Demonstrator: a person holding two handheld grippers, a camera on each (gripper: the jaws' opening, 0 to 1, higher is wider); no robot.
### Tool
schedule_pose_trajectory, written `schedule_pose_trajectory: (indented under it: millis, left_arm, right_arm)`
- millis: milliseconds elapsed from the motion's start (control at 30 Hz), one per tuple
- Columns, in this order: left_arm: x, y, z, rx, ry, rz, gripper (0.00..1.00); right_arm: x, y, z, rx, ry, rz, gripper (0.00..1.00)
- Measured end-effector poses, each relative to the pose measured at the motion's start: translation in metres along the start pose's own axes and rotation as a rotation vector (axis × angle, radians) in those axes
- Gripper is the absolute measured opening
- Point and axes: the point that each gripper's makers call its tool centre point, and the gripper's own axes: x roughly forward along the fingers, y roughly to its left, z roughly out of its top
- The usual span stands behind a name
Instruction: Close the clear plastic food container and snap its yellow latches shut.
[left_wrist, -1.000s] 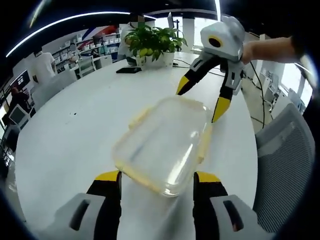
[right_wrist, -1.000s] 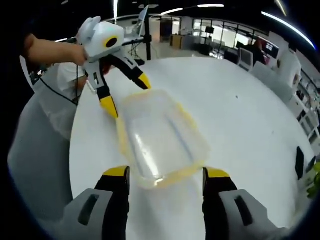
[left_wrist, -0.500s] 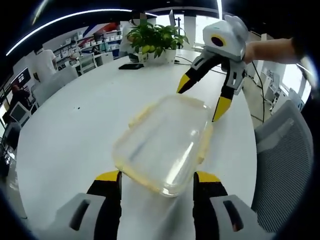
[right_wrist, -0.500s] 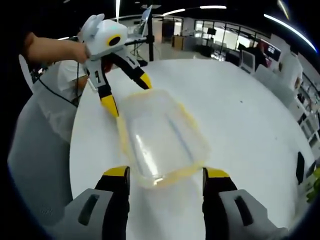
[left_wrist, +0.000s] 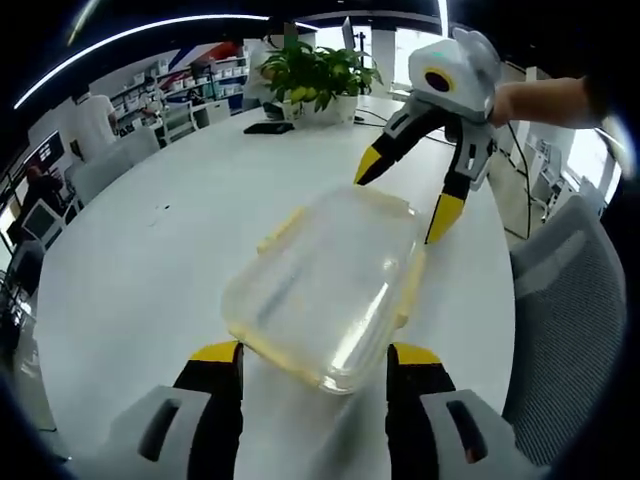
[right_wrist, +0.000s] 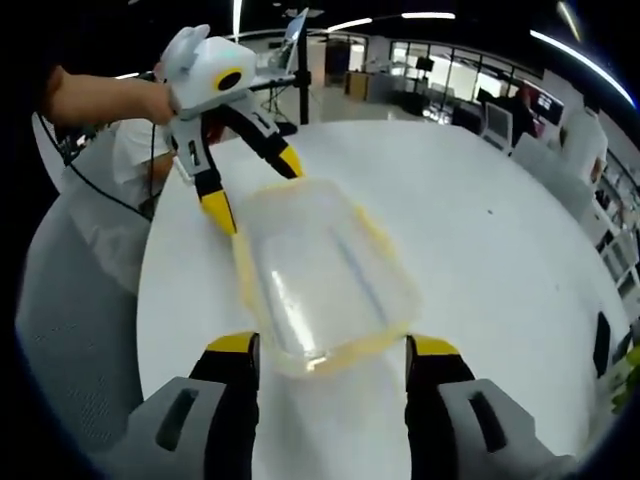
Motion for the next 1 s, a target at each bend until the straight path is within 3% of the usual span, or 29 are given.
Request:
schedule_pose_trajectory:
  millis: [400,1000]
  left_arm:
    - [-0.001,0.011,-0.002,-0.013,-0.002,0.009,0.53]
    - [-0.002,0.010,-0.004,-0.039,-0.009,0.016,0.53]
  right_arm:
    - [0.007,-0.003,0.007,0.000,-0.002,-0.004,0.56]
    - [0.008,-0.001,0.007,-0.012,0.005,-0.005,0.57]
